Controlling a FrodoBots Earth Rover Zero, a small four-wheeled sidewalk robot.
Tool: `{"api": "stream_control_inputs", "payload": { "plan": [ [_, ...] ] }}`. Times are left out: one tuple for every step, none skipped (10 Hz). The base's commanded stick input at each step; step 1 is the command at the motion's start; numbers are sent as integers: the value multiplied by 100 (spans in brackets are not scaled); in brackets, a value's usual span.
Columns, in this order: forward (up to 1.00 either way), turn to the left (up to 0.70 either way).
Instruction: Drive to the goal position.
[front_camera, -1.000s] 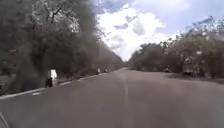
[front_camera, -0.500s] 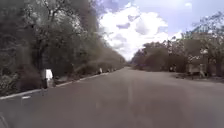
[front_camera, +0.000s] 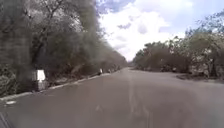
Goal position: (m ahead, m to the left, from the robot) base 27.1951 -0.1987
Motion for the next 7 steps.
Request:
{"api": "stream_control_inputs", "payload": {
  "plan": [
    [70, 0],
    [70, 0],
    [70, 0],
    [70, 0],
    [70, 0],
    [70, 0],
    [70, 0]
  ]
}}
